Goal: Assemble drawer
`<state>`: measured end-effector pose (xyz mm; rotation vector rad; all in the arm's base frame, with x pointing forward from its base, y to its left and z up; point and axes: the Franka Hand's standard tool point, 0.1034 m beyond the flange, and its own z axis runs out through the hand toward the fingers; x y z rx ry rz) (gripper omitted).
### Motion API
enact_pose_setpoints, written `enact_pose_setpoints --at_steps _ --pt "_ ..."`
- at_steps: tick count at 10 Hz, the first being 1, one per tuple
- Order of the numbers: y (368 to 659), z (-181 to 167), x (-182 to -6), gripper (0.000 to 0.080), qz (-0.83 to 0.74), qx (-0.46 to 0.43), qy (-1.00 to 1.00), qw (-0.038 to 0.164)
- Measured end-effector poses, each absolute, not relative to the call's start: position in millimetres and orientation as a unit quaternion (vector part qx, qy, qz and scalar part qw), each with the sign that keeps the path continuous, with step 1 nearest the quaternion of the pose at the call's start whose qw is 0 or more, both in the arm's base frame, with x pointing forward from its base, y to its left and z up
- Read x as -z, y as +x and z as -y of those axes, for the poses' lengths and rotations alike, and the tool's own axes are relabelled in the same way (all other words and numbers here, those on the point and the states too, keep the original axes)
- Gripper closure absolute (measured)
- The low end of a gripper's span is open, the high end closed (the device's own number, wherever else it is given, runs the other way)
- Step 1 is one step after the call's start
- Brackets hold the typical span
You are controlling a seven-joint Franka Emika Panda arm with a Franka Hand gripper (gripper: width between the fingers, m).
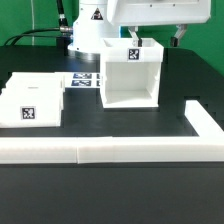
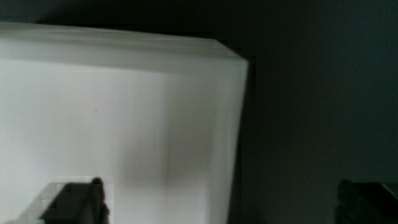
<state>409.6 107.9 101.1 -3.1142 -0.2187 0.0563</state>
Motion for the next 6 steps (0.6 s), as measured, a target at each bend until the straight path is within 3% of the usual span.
enact_pose_setpoints --at_steps 1,3,4,5,6 --pt "409.0 -107.6 -98.8 0.0150 0.069 -0.020 -0.997 0.010" --pt "409.0 -107.4 -98.1 0.0381 0.069 -0.021 -0.997 0.010" --pt "408.9 -107.4 -98.0 0.0381 0.069 -0.021 -0.997 0.010" --pt "408.9 -107.4 -98.0 0.0576 0.069 -0.021 -0.997 0.010" --pt "408.9 -107.3 -98.0 0.0719 0.069 -0.021 -0.997 0.010"
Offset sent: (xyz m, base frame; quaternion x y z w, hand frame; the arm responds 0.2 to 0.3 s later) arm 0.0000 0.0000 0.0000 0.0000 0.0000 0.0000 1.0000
